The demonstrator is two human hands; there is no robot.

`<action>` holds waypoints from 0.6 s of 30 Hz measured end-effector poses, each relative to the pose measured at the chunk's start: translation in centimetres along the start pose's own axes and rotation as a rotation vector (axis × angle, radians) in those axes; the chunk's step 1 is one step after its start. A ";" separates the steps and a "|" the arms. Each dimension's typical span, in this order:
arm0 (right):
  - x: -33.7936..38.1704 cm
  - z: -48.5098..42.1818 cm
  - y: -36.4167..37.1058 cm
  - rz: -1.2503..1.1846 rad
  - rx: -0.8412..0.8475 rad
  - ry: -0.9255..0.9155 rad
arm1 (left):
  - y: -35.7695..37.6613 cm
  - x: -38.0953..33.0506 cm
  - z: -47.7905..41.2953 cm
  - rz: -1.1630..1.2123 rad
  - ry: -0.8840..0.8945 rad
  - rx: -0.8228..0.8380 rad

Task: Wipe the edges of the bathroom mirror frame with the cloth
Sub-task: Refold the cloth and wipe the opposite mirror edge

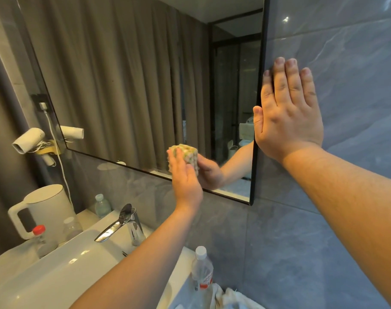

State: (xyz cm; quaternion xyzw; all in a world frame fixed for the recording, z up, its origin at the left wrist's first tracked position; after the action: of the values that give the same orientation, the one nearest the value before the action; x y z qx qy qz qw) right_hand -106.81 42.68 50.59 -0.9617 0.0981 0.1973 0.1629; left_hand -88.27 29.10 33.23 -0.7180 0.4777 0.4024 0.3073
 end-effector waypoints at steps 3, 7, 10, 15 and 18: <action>0.0 -0.1 0.0 -0.005 -0.003 -0.003 | 2.8 -1.5 4.3 -0.090 0.260 0.160; 0.0 -0.1 0.0 -0.016 -0.005 -0.004 | 5.8 -1.9 10.0 -0.215 0.570 0.300; 0.0 0.0 0.0 -0.010 0.001 -0.004 | 7.0 -1.5 13.1 -0.298 0.770 0.341; 0.0 0.1 0.2 -0.007 0.026 -0.011 | 7.2 -1.2 14.2 -0.419 0.872 0.337; 0.0 0.4 0.2 -0.007 0.036 -0.010 | 6.7 -1.1 13.7 -0.468 0.927 0.387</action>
State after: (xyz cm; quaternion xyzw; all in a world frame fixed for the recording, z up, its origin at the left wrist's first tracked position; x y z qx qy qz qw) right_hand -106.96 42.60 50.20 -0.9579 0.0976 0.1999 0.1813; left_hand -98.63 38.46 27.11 -0.8373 0.4561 -0.1300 0.2722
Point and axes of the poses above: each hand's wrist, its own z-axis away from the middle knuckle, its own y-axis out of the palm, x = y × z, the point moved 10 cm from there along -z, towards the middle knuckle, and after that the axes turned 10 degrees about -y, right-handed, at the moved point
